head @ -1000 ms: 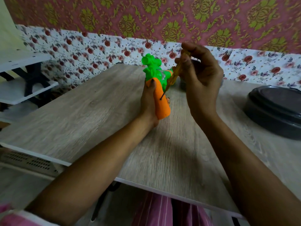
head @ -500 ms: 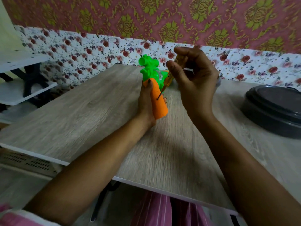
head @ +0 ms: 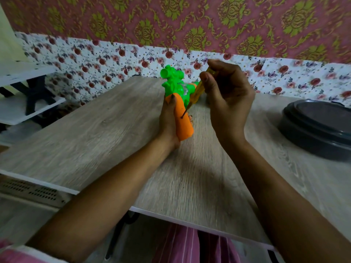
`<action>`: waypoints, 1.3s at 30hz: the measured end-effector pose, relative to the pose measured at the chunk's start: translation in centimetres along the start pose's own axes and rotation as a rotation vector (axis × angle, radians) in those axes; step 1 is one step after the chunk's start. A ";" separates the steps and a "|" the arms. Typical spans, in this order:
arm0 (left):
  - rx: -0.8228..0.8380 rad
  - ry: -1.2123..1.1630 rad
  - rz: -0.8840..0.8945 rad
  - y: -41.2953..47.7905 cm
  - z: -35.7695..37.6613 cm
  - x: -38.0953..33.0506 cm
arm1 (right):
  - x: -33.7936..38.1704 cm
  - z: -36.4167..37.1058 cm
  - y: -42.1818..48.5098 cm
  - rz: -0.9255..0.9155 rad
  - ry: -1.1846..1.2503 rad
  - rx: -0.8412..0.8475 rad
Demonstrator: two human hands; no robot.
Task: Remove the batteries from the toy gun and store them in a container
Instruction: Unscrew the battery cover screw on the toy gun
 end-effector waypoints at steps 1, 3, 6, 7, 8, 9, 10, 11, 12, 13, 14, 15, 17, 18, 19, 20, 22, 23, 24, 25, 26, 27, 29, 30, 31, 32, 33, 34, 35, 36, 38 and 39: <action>-0.001 -0.004 -0.010 0.1 -0.1 0.1 | 0.0 0.0 0.0 -0.005 0.000 0.011; 0.001 0.001 -0.032 0.2 -0.2 0.2 | 0.0 -0.1 0.0 -0.024 -0.012 0.028; 0.014 0.021 -0.045 0.5 -0.4 0.2 | -0.1 -0.3 -0.1 -0.035 0.011 0.035; 0.024 0.022 -0.042 0.4 -0.4 0.2 | 0.0 -0.2 -0.1 -0.036 0.003 0.027; 0.034 0.017 -0.029 0.4 -0.3 0.2 | 0.0 -0.1 -0.1 -0.040 -0.024 0.008; 0.042 0.019 -0.014 0.5 -0.3 0.3 | -0.1 -0.1 -0.1 -0.041 -0.049 -0.010; 0.039 0.016 -0.011 0.6 -0.3 0.3 | -0.1 -0.1 0.0 -0.031 -0.053 -0.027; 0.039 0.017 -0.022 0.6 -0.3 0.3 | -0.1 -0.1 0.0 -0.006 -0.028 -0.030; 0.029 0.013 -0.039 0.6 -0.3 0.3 | -0.2 -0.2 0.1 0.008 0.000 -0.024; 0.026 0.018 -0.045 0.9 -0.5 0.4 | -0.2 -0.3 0.1 0.011 0.014 -0.016; 0.022 0.019 -0.046 1.0 -0.5 0.4 | -0.2 -0.4 0.1 0.008 0.007 -0.008; 0.021 0.027 -0.041 1.0 -0.6 0.5 | -0.2 -0.4 0.1 0.001 -0.007 0.001; 0.021 0.025 -0.039 1.2 -0.7 0.7 | -0.3 -0.2 0.0 -0.010 -0.017 0.029; 0.025 0.012 -0.039 1.3 -0.7 0.7 | -0.3 -0.1 -0.1 -0.015 -0.014 0.049; 0.034 0.009 -0.036 1.3 -0.7 0.7 | -0.3 0.1 -0.3 -0.018 -0.006 0.068; 0.043 -0.002 -0.024 1.1 -0.6 0.6 | -0.2 0.2 -0.4 -0.020 0.002 0.080; 0.074 -0.018 0.010 0.9 -0.4 0.6 | 0.0 0.3 -0.7 -0.024 0.003 0.071; 0.083 -0.020 0.020 0.8 -0.4 0.7 | 0.1 0.2 -0.8 -0.025 -0.015 0.054; 0.070 -0.010 0.020 0.7 -0.4 0.7 | 0.2 0.2 -0.7 -0.023 -0.033 0.032; 0.037 0.018 0.017 0.6 -0.4 0.5 | 0.2 0.1 -0.6 -0.013 -0.037 0.010; 0.012 0.047 0.004 0.6 -0.5 0.3 | 0.2 0.0 -0.4 0.005 -0.023 -0.008; 0.024 0.059 -0.016 0.7 -0.6 0.3 | 0.1 0.0 -0.3 0.024 -0.004 -0.015; 0.063 0.051 -0.048 0.9 -0.8 0.4 | -0.1 -0.1 -0.3 0.026 0.008 0.007; 0.057 0.061 -0.057 0.9 -0.7 0.4 | -0.1 -0.1 -0.4 0.010 -0.004 0.023; 0.046 0.066 -0.062 0.8 -0.7 0.4 | -0.2 0.0 -0.5 -0.006 -0.020 0.039; 0.042 0.045 -0.062 0.8 -0.7 0.5 | -0.2 0.1 -0.5 -0.020 -0.034 0.056; 0.034 0.029 -0.047 0.8 -0.6 0.5 | -0.2 0.1 -0.6 -0.028 -0.046 0.070; 0.036 0.016 -0.030 0.6 -0.6 0.5 | -0.2 0.1 -0.7 -0.026 -0.048 0.077; 0.042 0.002 -0.013 0.7 -0.6 0.5 | 0.0 0.2 -0.7 -0.018 -0.036 0.076; 0.054 -0.010 -0.001 0.7 -0.6 0.5 | 0.1 0.2 -0.8 -0.003 -0.019 0.069; 0.069 0.000 0.006 0.8 -0.7 0.6 | 0.3 0.3 -0.9 0.012 -0.017 0.036; 0.073 -0.002 0.001 0.6 -0.7 0.4 | 0.4 0.3 -0.9 0.011 -0.028 0.022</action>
Point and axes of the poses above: each hand's wrist, its own y-axis towards the middle knuckle, its own z-axis out of the palm, x = y × z, the point moved 1 cm from there along y, towards the middle knuckle, and after that the axes turned 7 degrees about -x, right-handed, at the moved point
